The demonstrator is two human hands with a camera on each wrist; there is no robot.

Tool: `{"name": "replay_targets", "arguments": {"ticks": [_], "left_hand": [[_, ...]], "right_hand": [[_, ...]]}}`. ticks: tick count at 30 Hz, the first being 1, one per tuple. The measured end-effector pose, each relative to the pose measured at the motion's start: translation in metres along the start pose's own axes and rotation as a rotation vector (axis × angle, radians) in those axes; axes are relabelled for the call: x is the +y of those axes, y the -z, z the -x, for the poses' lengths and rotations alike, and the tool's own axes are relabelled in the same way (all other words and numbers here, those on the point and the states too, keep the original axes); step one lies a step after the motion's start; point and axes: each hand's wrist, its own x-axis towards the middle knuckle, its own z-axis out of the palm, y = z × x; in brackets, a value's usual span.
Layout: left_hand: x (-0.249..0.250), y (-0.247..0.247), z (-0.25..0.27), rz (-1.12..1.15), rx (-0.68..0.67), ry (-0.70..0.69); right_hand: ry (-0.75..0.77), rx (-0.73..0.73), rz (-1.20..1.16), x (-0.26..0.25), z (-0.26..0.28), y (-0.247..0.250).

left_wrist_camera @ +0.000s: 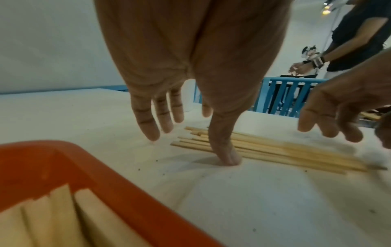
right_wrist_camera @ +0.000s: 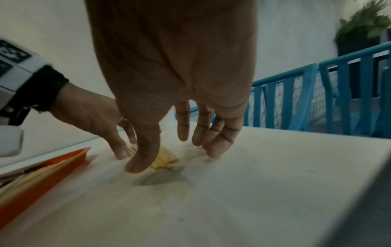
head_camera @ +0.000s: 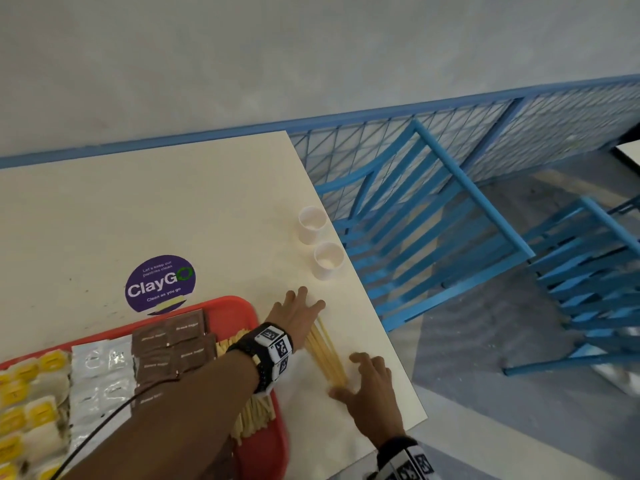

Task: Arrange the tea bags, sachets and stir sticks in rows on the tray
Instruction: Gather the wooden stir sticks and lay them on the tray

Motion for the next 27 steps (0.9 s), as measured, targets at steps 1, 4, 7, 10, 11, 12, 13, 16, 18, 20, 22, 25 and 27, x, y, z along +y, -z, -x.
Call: {"name": "replay_targets", "arguments": {"ticks": [1,4,7,10,11,12,13,16,18,20,22,25,27], "left_hand": [[-0.001,0.0,-0.001,-0.05,-0.001,-0.057],[0.001,0.001,-0.005,-0.153,-0.048,-0.224],[0.003,-0.001,-0.005,-0.167,-0.05,-0.292],[0.002,-0.001,0.0,-0.171,-0.003,-0.313],[0.002,-0.001,0.002,-0.184,0.003,-0.308],[0.003,0.0,0.003,-0.205,0.005,-0.301],[0.005,0.001,0.005,-0.235,-0.001,-0.296],[0.014,0.002,0.008,-0.344,-0.043,-0.297],[0.016,0.002,0.009,-0.372,-0.062,-0.292],[0.017,0.0,0.011,-0.372,-0.077,-0.275],[0.017,-0.002,0.012,-0.363,-0.084,-0.252],[0.015,-0.008,0.012,-0.335,-0.105,-0.204],[0.014,-0.011,0.012,-0.313,-0.116,-0.169]], "right_hand": [[-0.013,-0.025,-0.004,0.008,0.003,0.001],[0.03,-0.046,-0.011,0.012,0.006,-0.003],[0.103,-0.004,-0.006,-0.002,-0.001,-0.009],[0.091,0.035,0.099,-0.02,-0.006,-0.01],[0.086,0.049,0.144,-0.027,-0.008,-0.011],[0.097,0.065,0.194,-0.034,-0.009,-0.014],[0.124,0.075,0.244,-0.042,-0.009,-0.017],[0.248,0.118,0.379,-0.058,-0.011,-0.026],[0.292,0.116,0.464,-0.059,-0.018,-0.029],[0.282,0.087,0.499,-0.057,-0.024,-0.029],[0.276,0.041,0.543,-0.056,-0.027,-0.031],[0.273,-0.026,0.6,-0.057,-0.028,-0.038],[0.261,-0.035,0.594,-0.057,-0.028,-0.039]]}}
